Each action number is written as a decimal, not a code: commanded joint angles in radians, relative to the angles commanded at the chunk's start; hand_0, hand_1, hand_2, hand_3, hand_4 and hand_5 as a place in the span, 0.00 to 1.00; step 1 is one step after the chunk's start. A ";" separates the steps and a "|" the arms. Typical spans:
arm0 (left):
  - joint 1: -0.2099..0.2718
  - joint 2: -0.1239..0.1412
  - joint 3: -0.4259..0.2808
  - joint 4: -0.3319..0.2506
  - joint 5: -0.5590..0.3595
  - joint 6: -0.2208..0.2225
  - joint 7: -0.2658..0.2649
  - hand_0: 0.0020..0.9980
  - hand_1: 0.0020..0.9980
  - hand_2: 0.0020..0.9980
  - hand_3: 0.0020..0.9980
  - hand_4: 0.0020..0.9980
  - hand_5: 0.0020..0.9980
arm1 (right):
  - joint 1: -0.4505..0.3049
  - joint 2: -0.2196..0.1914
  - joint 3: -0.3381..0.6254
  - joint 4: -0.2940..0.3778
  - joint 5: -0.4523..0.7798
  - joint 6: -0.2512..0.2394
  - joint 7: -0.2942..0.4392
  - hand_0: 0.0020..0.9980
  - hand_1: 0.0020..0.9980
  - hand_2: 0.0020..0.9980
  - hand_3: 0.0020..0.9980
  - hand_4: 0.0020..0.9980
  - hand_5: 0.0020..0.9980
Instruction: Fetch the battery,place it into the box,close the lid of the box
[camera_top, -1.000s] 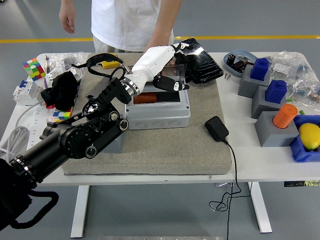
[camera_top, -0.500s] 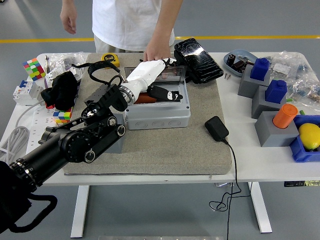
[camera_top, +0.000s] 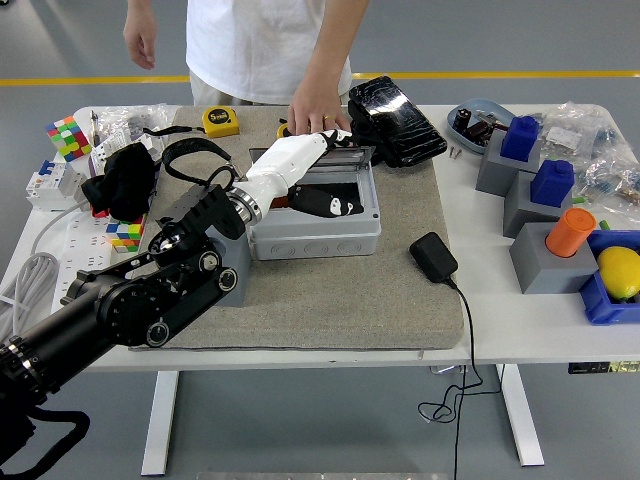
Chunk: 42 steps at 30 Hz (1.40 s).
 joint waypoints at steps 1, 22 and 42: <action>0.006 0.004 0.004 -0.013 -0.003 0.000 0.002 0.65 0.77 0.73 0.78 1.00 0.40 | -0.001 0.000 0.001 0.000 0.000 0.000 0.000 0.55 0.60 0.59 0.55 0.93 0.47; 0.114 0.029 -0.027 -0.149 -0.053 -0.031 0.034 0.63 0.75 0.73 0.78 1.00 0.41 | -0.007 0.004 0.018 -0.001 -0.003 0.000 0.001 0.55 0.60 0.59 0.55 0.93 0.47; 0.376 -0.008 -0.487 -0.240 -0.271 0.059 -0.125 0.64 0.71 0.69 0.71 1.00 0.38 | 0.004 -0.001 0.023 -0.004 -0.002 0.001 0.001 0.55 0.60 0.59 0.55 0.93 0.47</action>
